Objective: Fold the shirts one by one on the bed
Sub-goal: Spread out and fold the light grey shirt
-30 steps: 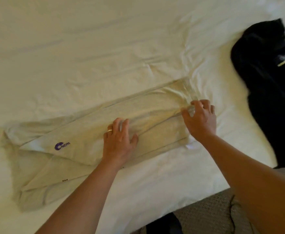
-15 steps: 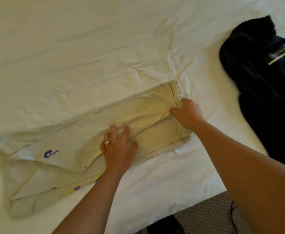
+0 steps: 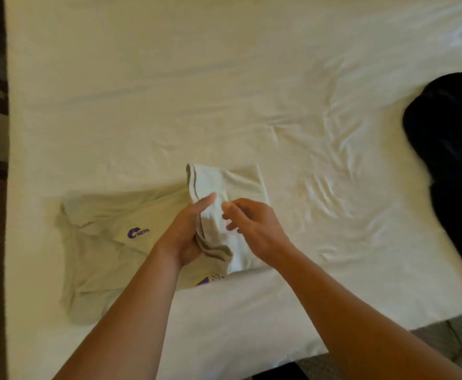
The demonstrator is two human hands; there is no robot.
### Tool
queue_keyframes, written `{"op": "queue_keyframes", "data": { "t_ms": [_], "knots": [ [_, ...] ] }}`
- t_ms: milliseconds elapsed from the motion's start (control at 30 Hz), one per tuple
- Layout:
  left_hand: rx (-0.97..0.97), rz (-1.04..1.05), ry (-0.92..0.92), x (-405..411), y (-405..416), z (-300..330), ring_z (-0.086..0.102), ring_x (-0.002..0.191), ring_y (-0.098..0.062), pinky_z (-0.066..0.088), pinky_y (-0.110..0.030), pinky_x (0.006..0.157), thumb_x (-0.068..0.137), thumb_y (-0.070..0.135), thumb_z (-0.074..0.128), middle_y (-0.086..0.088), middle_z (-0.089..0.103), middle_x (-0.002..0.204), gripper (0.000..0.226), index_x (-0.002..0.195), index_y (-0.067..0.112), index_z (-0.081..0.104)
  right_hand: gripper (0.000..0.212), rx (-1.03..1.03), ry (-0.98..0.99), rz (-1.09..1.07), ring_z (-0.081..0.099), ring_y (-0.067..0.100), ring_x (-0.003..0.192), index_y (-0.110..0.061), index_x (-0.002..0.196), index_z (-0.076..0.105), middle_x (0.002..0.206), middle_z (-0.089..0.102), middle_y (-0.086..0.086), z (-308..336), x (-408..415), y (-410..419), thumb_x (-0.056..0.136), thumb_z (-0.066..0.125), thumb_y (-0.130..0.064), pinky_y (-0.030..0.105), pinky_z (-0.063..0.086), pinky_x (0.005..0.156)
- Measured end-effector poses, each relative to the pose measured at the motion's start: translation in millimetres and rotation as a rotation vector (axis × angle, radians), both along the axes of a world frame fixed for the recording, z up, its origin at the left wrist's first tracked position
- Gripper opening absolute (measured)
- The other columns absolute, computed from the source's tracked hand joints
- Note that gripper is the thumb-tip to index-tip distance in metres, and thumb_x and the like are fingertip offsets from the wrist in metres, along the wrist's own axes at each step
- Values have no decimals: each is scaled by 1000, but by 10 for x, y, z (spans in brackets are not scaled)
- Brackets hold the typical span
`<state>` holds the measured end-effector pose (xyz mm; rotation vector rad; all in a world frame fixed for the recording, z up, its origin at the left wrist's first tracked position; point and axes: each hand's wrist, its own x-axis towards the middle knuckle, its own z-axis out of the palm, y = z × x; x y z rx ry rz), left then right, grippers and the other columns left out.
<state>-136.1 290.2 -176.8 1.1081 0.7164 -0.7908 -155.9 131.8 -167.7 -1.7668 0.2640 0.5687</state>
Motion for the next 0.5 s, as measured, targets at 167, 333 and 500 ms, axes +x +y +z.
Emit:
{"op": "queue_keyframes", "data": {
  "t_ms": [167, 333, 500],
  "knots": [
    [242, -60, -68, 106, 213, -118, 75, 77, -20, 61, -35, 64, 99, 5, 58, -6, 77, 94, 23, 116, 16, 69, 41, -518, -189, -49, 45, 18, 126, -25, 133, 60, 139, 56, -5, -509, -127, -137, 100, 52, -49, 36, 42, 103],
    [56, -47, -231, 155, 529, 286, 76, 91, -23, 63, -38, 70, 101, 3, 54, -5, 78, 102, 26, 113, 19, 70, 84, -465, -87, 54, 13, 13, 151, -41, 157, 24, 167, 18, -6, -618, -203, 136, 83, 24, -80, 33, 13, 119],
    [52, 49, -336, -10, 1516, 562, 76, 90, -22, 62, -36, 69, 98, 1, 54, -4, 78, 100, 28, 114, 19, 69, 79, -520, -229, 149, 4, 11, 151, -49, 156, 15, 169, 1, -11, -464, -263, 1091, 84, 17, -79, 42, 9, 120]
  ]
}}
